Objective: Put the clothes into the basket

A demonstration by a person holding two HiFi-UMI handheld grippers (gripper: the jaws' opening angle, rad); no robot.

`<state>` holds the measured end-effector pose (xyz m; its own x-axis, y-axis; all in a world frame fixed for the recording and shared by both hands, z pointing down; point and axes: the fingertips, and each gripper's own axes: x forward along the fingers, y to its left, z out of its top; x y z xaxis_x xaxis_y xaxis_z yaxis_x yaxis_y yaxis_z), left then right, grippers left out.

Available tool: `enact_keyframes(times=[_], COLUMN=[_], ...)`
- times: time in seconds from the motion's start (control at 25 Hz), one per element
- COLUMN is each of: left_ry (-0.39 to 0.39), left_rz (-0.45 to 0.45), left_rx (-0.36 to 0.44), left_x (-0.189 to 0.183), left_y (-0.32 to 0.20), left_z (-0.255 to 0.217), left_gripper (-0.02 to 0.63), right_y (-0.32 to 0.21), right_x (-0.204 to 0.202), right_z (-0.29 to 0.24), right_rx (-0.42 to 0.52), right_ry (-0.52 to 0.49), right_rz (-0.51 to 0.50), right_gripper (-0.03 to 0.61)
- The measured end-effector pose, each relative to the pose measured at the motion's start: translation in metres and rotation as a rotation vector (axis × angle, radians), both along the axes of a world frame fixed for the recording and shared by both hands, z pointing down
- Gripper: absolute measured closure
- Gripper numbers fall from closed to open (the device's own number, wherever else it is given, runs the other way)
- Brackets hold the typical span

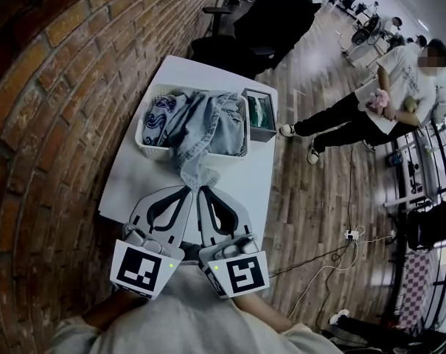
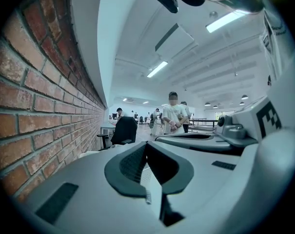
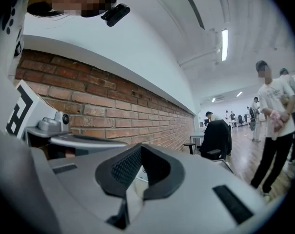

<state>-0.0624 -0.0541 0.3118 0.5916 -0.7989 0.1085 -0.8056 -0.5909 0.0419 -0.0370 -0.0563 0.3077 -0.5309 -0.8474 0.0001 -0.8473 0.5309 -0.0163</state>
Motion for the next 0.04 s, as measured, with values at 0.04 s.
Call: enact_keyframes(times=[0.04], left_ry=[0.0], left_rz=[0.0], left_rx=[0.001], left_x=[-0.0017], left_y=[0.001], left_z=[0.0005], left_gripper=[0.604], right_y=[0.0012], right_x=[-0.0018], right_z=[0.0008], right_rx=[0.001], right_ry=[0.001], right_rz=[-0.001], right_gripper=[0.572])
